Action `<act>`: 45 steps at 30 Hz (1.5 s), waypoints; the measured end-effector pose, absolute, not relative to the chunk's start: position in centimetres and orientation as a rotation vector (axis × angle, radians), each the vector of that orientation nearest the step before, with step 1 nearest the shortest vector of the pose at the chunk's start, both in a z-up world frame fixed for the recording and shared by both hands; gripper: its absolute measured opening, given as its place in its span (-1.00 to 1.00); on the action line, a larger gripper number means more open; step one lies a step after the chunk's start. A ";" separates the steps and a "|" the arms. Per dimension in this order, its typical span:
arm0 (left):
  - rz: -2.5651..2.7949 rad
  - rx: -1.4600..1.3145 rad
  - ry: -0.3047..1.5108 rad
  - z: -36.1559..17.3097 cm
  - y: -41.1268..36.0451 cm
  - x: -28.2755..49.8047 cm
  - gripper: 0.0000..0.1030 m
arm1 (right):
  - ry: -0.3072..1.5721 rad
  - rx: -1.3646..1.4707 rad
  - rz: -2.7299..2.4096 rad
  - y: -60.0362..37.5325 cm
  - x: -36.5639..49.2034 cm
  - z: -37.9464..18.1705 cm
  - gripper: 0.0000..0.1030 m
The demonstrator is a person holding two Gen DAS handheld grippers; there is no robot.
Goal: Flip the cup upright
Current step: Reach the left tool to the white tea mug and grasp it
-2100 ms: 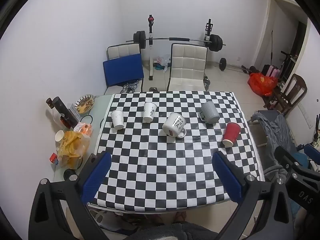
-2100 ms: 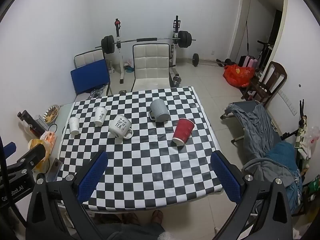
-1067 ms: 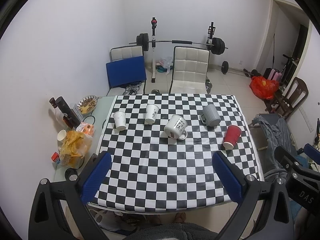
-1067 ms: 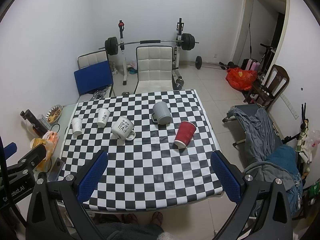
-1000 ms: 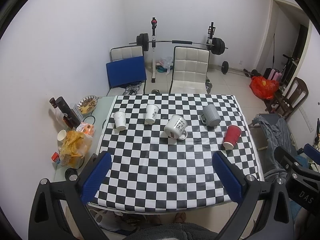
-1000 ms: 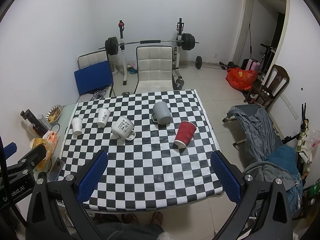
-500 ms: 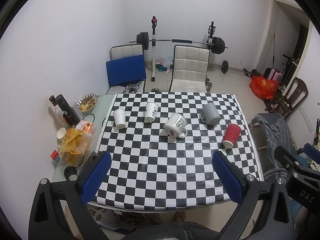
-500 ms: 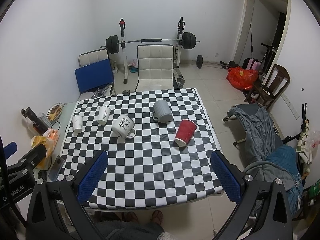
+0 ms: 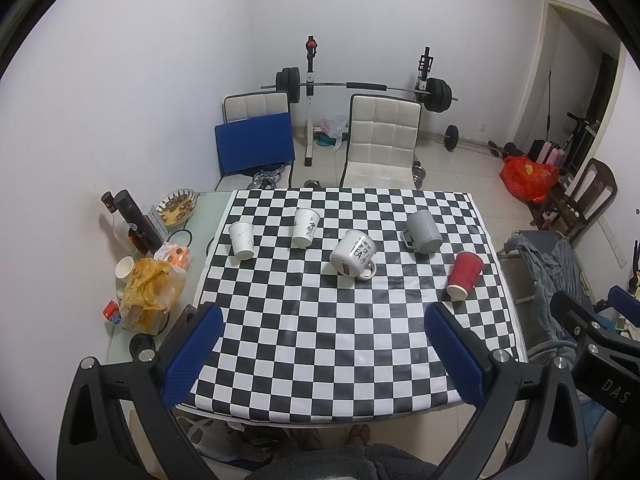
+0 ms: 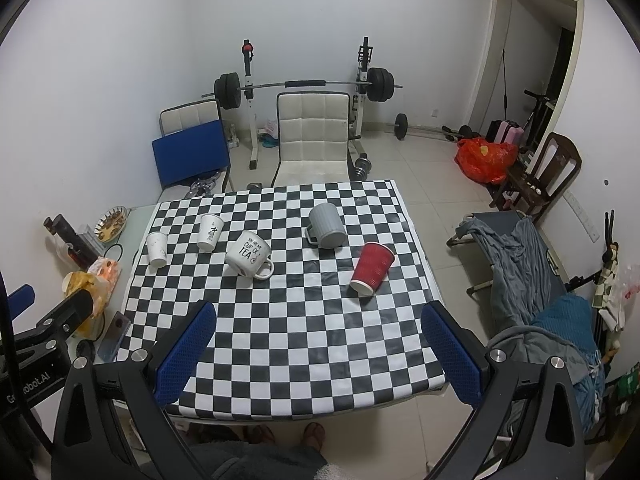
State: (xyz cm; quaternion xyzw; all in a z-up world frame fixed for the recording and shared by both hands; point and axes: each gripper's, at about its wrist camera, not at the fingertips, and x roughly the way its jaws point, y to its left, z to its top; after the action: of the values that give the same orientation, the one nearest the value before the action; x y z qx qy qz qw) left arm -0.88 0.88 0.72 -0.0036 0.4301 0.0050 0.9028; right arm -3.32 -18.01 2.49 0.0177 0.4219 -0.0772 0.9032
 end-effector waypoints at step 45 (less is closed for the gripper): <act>0.068 0.178 1.053 -13.3 -0.2 11.9 1.00 | 1.156 0.070 -0.263 -20.8 9.7 -14.8 1.00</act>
State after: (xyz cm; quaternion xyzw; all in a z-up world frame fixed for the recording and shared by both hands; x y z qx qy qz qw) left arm 11.86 -0.18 -13.33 0.0848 0.5018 0.0323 0.8602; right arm 9.70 -20.84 -14.76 0.0330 0.5446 -0.1241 0.8288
